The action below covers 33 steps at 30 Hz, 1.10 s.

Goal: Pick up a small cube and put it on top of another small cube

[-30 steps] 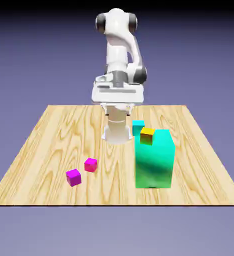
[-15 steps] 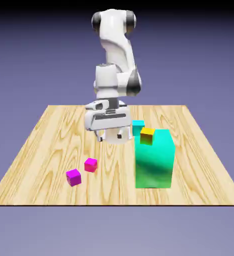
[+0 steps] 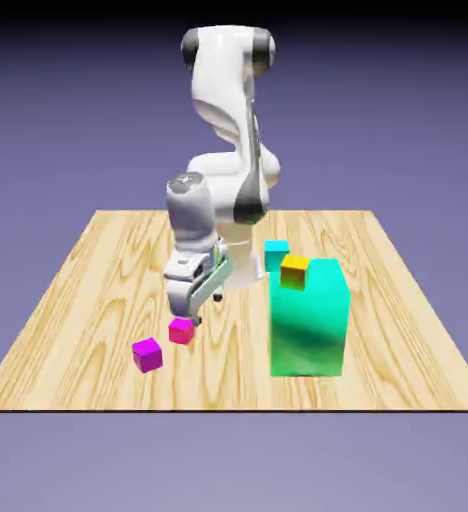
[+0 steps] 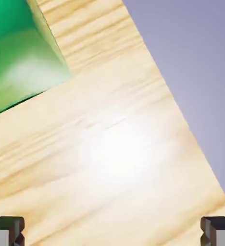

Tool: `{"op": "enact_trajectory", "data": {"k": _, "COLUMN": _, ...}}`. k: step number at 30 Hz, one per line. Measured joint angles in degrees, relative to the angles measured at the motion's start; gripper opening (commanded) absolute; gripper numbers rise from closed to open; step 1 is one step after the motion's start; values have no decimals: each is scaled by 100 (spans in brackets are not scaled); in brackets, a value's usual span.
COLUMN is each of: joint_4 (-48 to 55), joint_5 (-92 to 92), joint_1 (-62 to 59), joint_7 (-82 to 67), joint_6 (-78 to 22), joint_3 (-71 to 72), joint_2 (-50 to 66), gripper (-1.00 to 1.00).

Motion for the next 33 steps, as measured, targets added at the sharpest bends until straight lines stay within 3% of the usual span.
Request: {"op": "enact_trajectory", "data": {"k": 33, "joint_4": 1711, "joint_5": 1042, "joint_1": 1082, "joint_7": -8223, "joint_6": -3438, "joint_3": -2049, "joint_2": 3258, "gripper": 0}}
